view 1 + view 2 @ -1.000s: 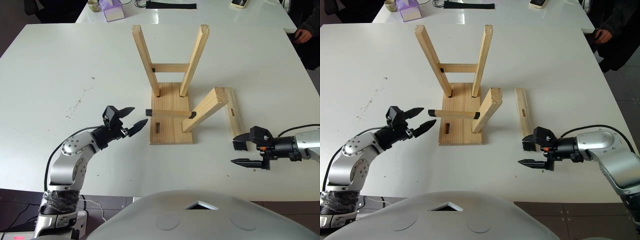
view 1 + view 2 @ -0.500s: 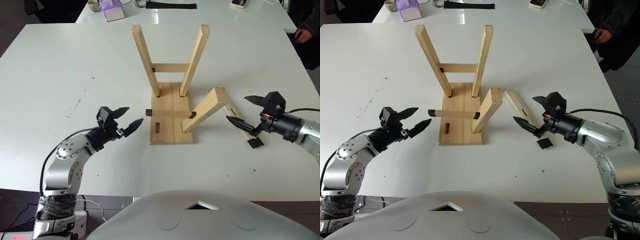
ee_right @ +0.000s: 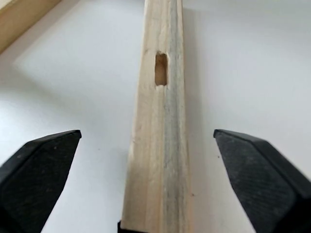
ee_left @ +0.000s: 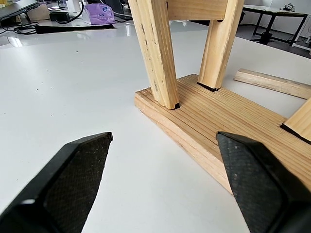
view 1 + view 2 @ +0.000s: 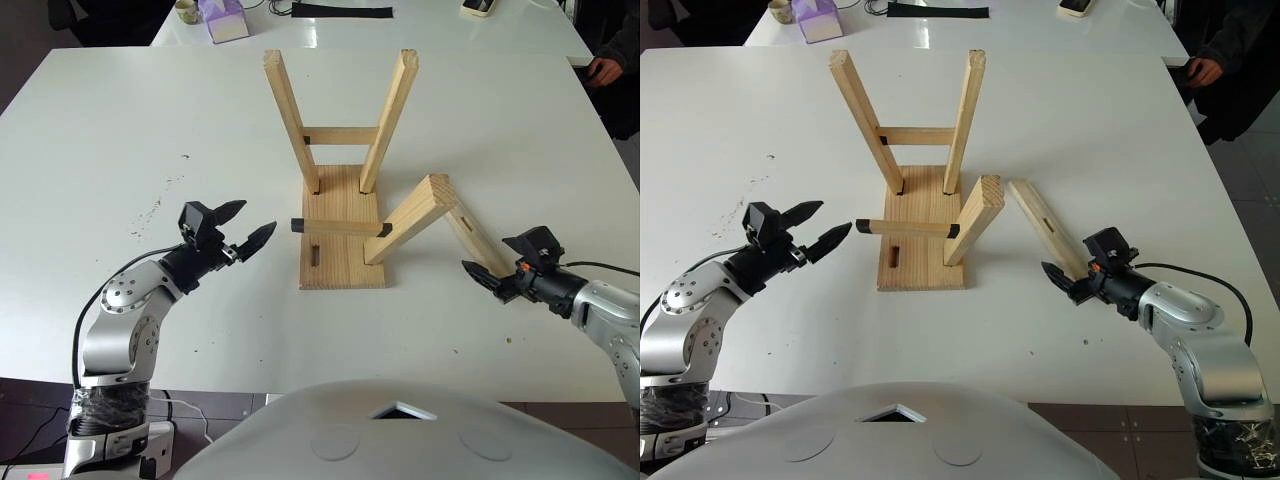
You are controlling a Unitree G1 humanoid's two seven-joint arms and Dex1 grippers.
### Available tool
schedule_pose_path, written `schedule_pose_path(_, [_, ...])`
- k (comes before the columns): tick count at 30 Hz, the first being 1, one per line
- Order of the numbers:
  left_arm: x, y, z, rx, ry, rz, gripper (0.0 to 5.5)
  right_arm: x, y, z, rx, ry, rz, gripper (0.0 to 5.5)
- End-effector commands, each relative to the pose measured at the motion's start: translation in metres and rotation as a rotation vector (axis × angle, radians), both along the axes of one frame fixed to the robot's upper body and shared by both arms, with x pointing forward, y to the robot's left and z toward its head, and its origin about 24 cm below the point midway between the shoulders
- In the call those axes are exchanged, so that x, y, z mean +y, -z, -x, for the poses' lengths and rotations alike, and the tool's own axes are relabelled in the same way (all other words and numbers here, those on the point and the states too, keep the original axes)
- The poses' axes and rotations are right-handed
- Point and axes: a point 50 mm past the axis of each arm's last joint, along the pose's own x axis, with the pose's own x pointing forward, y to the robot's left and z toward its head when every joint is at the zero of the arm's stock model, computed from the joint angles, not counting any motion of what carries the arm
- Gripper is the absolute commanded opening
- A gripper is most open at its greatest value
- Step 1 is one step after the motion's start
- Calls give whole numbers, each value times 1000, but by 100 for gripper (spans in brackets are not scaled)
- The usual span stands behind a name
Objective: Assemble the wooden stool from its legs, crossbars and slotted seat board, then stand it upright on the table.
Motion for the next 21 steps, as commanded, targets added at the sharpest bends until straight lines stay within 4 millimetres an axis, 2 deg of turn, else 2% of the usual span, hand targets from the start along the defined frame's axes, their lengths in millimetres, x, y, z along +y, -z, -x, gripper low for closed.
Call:
schedule_pose_path(1, [2, 1, -4, 2, -14, -18, 395, -4, 6, -1, -7, -10, -3, 425])
schedule_pose_path(9, [3, 0, -5, 2, -13, -18, 395, 2, 10, 3, -9, -43, -58, 306])
schedule_pose_path(15, [14, -1, -11, -5, -83, -23, 395, 2, 9, -3, -43, -43, -47, 209])
schedule_pose_path(18, [22, -8, -20, -39, -133, -24, 395, 2, 7, -10, -78, -34, -46, 204])
schedule_pose_path(21, [32, -28, -34, -112, -217, 5, 395, 3, 2, -20, -128, -16, -65, 204])
